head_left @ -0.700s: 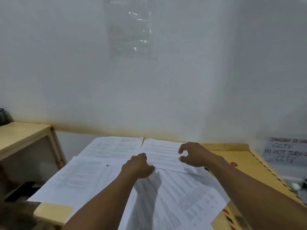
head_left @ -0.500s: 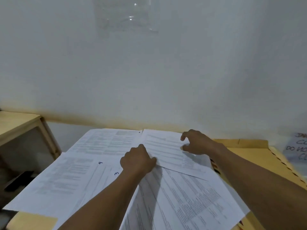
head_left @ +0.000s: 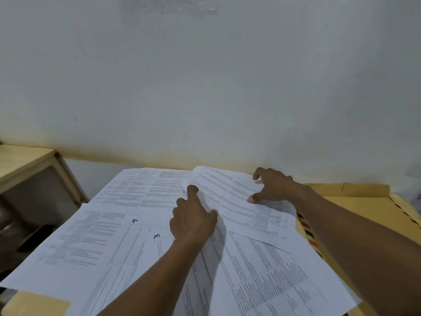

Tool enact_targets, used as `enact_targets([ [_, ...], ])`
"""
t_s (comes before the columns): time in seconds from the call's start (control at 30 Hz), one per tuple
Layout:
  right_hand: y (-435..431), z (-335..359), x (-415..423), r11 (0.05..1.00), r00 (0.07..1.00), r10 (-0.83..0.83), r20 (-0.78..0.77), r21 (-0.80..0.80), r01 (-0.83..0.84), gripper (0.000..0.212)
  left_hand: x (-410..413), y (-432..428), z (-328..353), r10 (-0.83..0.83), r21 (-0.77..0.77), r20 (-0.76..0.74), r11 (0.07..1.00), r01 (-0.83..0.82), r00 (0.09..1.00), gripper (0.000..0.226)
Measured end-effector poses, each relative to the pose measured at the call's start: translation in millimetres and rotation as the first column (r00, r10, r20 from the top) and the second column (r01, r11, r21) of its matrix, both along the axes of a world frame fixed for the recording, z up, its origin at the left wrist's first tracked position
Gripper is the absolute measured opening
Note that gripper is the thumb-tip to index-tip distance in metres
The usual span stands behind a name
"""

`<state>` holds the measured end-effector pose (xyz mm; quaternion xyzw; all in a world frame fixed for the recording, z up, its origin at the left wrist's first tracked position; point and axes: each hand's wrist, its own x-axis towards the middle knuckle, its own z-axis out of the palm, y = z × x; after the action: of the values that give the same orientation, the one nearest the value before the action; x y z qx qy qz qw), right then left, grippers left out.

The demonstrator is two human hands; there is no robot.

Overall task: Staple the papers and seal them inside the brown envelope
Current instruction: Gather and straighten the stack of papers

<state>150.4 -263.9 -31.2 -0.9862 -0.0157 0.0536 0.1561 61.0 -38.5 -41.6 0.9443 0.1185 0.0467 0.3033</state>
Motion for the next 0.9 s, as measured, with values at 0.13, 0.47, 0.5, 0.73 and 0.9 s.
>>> enact_targets([
  [0.13, 1.3, 0.5, -6.4, 0.999, 0.999, -0.028, -0.033, -0.043, 0.027, 0.08, -4.3, 3.5, 3.4, -0.037, -0.081, 0.028, 0.996, 0.039, 0.999, 0.068],
  [0.47, -4.0, -2.9, -3.2, 0.975, 0.993, -0.117, -0.011, 0.187, 0.116, 0.036, 4.3, 9.4, 1.4, 0.1, -0.657, 0.251, 0.748, 0.094, 0.963, 0.047],
  [0.5, -5.1, -1.9, -3.8, 0.955, 0.991, -0.131, 0.0, 0.269, 0.126, 0.032, 5.9, 10.7, 2.1, 0.118, -0.676, 0.252, 0.731, 0.088, 0.96, 0.042],
  [0.73, 0.1, 21.3, -29.4, 0.825, 0.995, -0.101, -0.013, 0.557, 0.09, 0.035, 1.2, 24.6, 22.7, 0.156, -0.765, 0.253, 0.636, 0.099, 0.955, 0.035],
  [0.9, 19.2, 31.3, -58.2, 0.732, 0.996, -0.04, -0.077, 0.677, 0.082, 0.072, -4.0, 40.6, 44.1, 0.087, -0.876, 0.175, 0.468, 0.115, 0.981, 0.041],
])
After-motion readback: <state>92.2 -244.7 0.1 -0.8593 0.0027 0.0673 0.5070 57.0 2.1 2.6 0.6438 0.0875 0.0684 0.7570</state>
